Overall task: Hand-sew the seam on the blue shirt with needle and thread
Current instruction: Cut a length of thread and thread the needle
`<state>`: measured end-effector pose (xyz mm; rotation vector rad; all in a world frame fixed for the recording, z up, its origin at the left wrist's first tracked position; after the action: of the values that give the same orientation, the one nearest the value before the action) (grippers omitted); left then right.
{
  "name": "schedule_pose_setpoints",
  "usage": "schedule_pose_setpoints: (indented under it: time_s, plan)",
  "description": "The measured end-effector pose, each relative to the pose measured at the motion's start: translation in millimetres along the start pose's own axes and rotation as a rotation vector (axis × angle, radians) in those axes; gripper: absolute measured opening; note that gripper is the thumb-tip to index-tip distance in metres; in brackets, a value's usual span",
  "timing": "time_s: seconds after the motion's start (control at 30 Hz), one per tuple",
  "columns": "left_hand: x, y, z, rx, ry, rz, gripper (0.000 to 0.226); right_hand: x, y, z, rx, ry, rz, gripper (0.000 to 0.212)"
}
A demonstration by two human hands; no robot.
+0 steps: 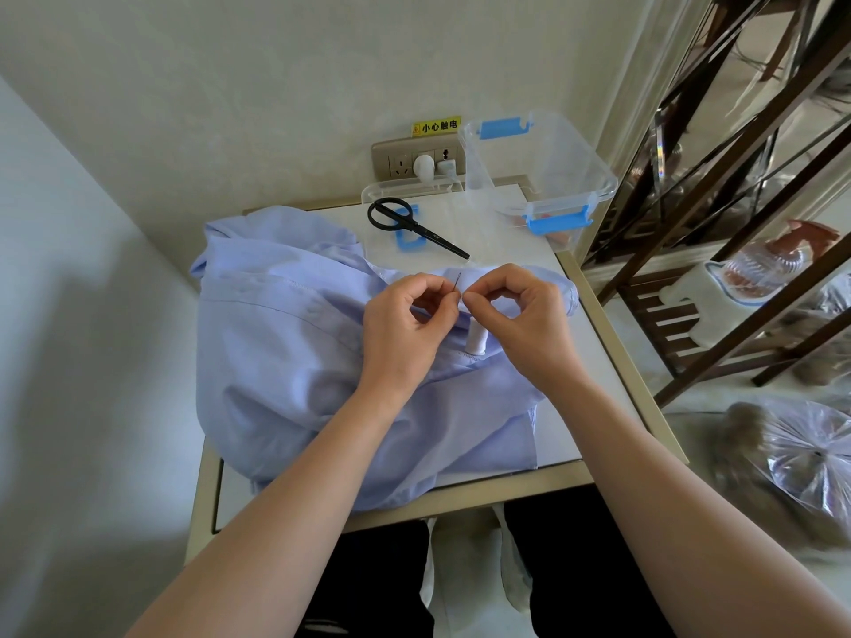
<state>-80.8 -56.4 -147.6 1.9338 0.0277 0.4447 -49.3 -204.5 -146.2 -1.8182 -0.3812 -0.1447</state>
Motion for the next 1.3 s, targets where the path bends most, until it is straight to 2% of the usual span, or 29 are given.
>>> schedule_pose_setpoints:
  time_s: [0.23, 0.5, 0.73, 0.97, 1.3]
  plan:
    - [-0.2, -6.2, 0.9, -0.052, -0.012, -0.079, 0.003, 0.4, -1.1, -3.9, 0.056, 0.102, -0.011, 0.016]
    - [-1.3, -7.7, 1.6, -0.072, -0.024, -0.1, 0.001, -0.2, -5.3, -4.4, 0.017, 0.139, -0.068, 0.023]
    - [-1.5, -6.9, 2.1, -0.083, -0.031, -0.104, 0.0, -0.3, -3.3, -1.9, 0.01, 0.154, -0.111, 0.01]
    - [-1.4, -6.9, 2.9, -0.089, -0.034, -0.11, 0.011, -0.9, -1.8, -1.1, 0.054, 0.145, -0.035, 0.012]
    - [-2.3, -7.5, 3.2, -0.089, -0.039, -0.097, 0.002, -0.6, -6.1, 2.2, 0.09, 0.122, 0.042, 0.028]
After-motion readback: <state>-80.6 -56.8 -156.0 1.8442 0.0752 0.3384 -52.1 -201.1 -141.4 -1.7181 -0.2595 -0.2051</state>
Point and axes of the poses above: each hand's wrist, its own x-axis towards the middle knuckle, its own z-axis out of the palm, y = z × x, the point moved 3 cm from there along x, towards the middle knuckle, and after that the axes turned 1 degree about -z, right-handed, at the moved point
